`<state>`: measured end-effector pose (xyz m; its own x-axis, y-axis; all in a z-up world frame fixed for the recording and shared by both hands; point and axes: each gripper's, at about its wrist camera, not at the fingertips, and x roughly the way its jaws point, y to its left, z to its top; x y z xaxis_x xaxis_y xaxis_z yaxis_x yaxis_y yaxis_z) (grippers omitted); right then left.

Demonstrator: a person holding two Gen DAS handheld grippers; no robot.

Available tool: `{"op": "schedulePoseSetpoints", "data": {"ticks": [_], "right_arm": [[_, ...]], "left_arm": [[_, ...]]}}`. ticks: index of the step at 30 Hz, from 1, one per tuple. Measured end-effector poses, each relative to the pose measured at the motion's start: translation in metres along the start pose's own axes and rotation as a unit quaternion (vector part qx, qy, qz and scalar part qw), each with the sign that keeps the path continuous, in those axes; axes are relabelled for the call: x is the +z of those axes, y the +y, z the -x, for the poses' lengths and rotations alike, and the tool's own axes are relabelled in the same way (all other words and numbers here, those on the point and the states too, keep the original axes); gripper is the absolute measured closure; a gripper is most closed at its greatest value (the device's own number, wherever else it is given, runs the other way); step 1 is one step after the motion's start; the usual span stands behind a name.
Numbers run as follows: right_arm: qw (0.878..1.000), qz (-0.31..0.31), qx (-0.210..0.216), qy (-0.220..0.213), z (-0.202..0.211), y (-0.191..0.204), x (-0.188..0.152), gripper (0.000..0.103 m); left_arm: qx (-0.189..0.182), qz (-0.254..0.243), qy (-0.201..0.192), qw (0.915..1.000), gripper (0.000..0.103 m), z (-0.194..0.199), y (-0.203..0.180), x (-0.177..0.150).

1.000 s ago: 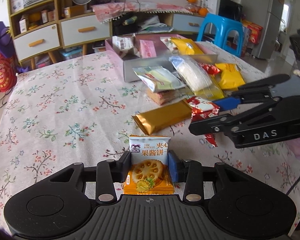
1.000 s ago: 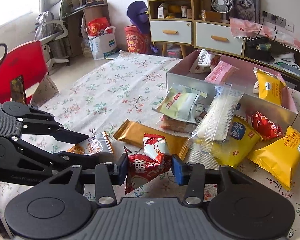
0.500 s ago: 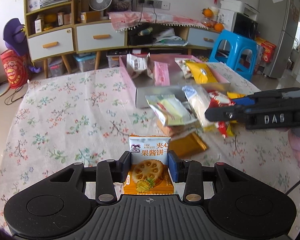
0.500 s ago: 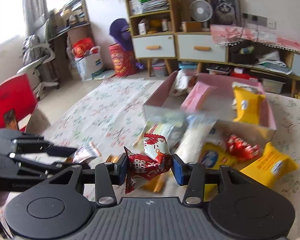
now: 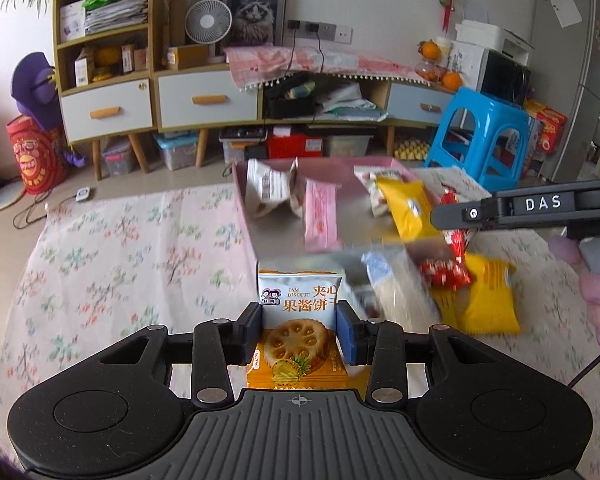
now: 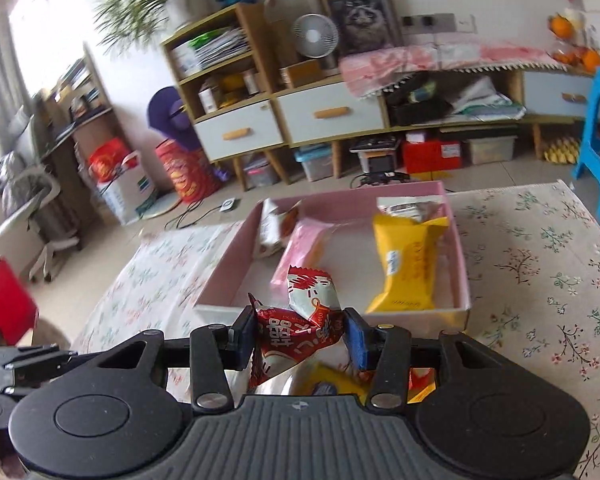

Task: Organize snacks
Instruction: 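Carry the orange biscuit pack with the left tool while the right tool carries the red bag into the box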

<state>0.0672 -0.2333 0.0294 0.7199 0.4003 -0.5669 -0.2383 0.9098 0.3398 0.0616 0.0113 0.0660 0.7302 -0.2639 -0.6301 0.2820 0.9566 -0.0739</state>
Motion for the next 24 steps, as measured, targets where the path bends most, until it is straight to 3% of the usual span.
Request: {"op": "schedulePoseSetpoints", "data": {"ticks": [11,24], "right_arm": [[0.998,-0.058,-0.019,0.004,-0.032,-0.03,0.015,0.066],[0.997,-0.066,-0.033,0.019,-0.05,-0.04,0.015,0.064]], "left_arm": [[0.034,0.02,-0.001,0.9992,0.066,-0.051,-0.005,0.041],[0.066,0.05,0.015,0.9964,0.066,-0.092,-0.003,0.047]]}}
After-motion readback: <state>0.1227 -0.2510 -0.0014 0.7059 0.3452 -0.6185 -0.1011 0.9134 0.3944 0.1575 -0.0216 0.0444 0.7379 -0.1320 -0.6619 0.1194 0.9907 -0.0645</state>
